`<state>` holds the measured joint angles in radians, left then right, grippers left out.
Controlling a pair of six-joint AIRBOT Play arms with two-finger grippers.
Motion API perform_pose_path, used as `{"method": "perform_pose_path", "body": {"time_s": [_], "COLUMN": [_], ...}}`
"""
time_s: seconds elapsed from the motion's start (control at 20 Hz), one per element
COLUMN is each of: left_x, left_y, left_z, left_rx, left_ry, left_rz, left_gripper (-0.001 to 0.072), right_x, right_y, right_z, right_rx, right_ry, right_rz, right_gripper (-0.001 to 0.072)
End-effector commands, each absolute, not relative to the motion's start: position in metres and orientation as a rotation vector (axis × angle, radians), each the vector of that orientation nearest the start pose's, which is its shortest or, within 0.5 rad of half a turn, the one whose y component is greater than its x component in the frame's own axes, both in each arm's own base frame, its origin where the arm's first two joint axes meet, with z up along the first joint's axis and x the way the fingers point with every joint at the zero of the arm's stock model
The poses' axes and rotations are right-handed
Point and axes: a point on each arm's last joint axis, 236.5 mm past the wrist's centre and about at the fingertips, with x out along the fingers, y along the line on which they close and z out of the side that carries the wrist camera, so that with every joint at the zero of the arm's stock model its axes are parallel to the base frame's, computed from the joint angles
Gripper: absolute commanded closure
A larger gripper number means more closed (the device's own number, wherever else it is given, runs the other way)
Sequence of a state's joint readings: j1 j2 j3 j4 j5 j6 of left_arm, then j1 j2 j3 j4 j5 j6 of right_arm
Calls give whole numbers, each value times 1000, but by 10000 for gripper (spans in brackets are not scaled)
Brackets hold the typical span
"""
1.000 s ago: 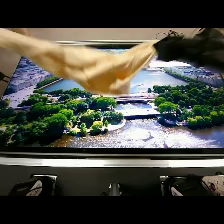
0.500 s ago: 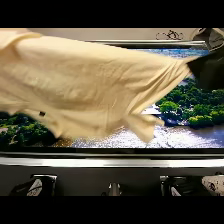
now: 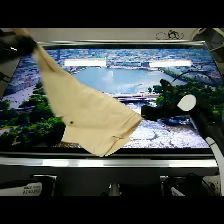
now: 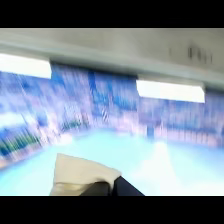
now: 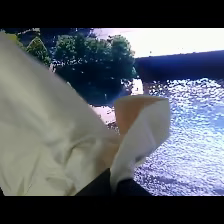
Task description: Fold the shirts.
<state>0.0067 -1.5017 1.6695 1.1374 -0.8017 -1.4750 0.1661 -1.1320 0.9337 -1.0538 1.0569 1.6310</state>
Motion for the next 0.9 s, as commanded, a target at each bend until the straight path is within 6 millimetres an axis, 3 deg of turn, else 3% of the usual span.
{"method": "perform_pose_path", "body": {"time_s": [0.0, 0.05, 0.1, 0.2, 0.3, 0.4, 0.5, 0.65, 0.75, 0.85], "left_x": [529, 516, 503, 471, 425, 380, 319, 236, 204, 185], "left_y": [-131, -130, -121, -92, -70, -69, -91, -156, -188, -203], "left_z": [30, 18, 15, 24, 33, 27, -1, -39, -57, -77], "left_rx": [-313, -309, -309, -322, -345, -376, -468, -685, -775, -762], "left_ry": [1071, 1144, 1205, 1330, 1449, 1479, 1513, 1533, 1544, 1577], "left_rz": [-320, -328, -327, -317, -307, -281, -253, -331, -362, -345], "left_gripper": [396, 125, -1, 1, 66, 66, 65, 98, 104, 104], "right_x": [324, 325, 324, 318, 311, 307, 306, 306, 306, 305], "right_y": [173, 173, 173, 174, 175, 171, 165, 162, 162, 162], "right_z": [-17, -15, -14, -10, -6, -7, -11, -13, -13, -13], "right_rx": [577, 567, 553, 528, 496, 460, 424, 405, 405, 406], "right_ry": [1319, 1311, 1305, 1311, 1319, 1330, 1334, 1335, 1335, 1339], "right_rz": [333, 343, 354, 382, 415, 419, 405, 398, 398, 399], "right_gripper": [691, 691, 691, 690, 690, 690, 690, 690, 690, 690]}}
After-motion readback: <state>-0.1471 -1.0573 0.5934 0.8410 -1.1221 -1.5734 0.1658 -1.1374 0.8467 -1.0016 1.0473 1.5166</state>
